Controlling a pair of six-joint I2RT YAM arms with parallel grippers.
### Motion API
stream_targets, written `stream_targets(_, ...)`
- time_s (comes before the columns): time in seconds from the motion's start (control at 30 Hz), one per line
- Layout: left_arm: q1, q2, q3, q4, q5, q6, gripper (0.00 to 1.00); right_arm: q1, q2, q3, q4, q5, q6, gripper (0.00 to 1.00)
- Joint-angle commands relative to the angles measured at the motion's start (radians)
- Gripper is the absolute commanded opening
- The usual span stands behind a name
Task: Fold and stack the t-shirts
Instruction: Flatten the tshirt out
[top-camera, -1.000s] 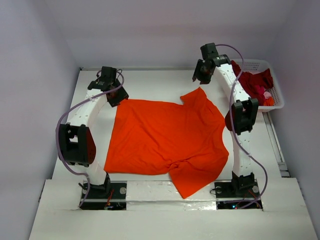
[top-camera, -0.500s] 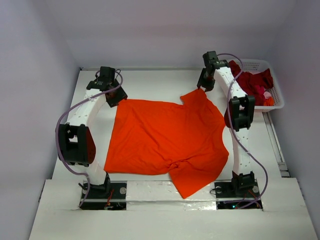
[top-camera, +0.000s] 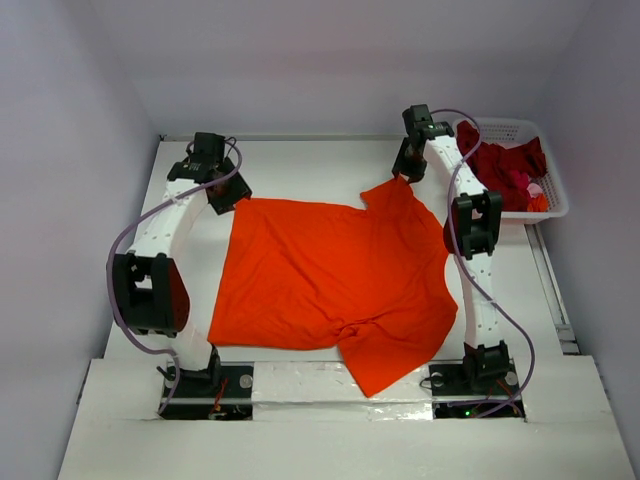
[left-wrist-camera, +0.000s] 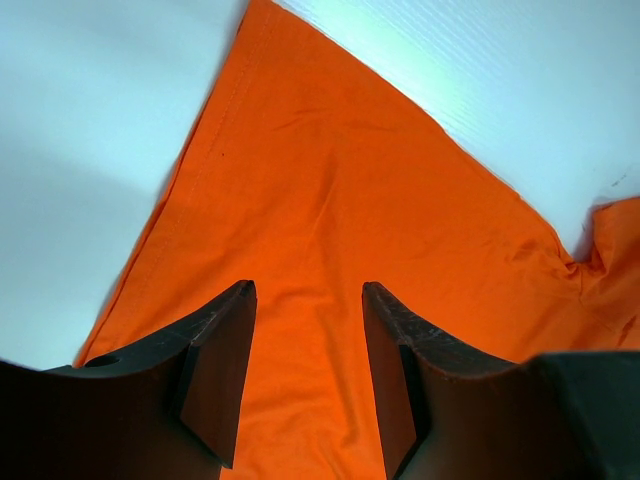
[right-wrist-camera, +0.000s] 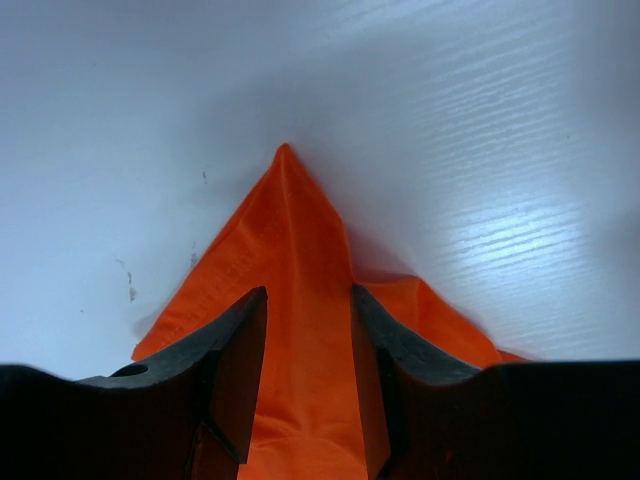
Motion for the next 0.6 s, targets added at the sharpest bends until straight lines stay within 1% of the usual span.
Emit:
stream_targets(0.0, 0.006, -0.076, 0.002, -0.015, 0.022, 0.012, 0.44, -0.005, 0.012, 0.065, -0.001, 0.006, 0.023, 0.44)
stream_targets(0.17, 0.006, -0.085, -0.01, -0.02, 0.022, 0.015, 0.44, -0.014, 0.002, 0.065, 0.04, 0.003, 0.034, 0.45)
stream_targets(0.37, 0.016, -0.104, -0.015, -0.023, 0.026, 0.018, 0.44, -0.014, 0.017, 0.076, 0.038, 0.041, 0.043, 0.45)
stream_targets(0.57, 0.034, -0.12, -0.026, -0.026, 0.032, 0.019, 0.44, -0.014, 0.014, 0.039, 0.06, 0.067, 0.05, 0.44)
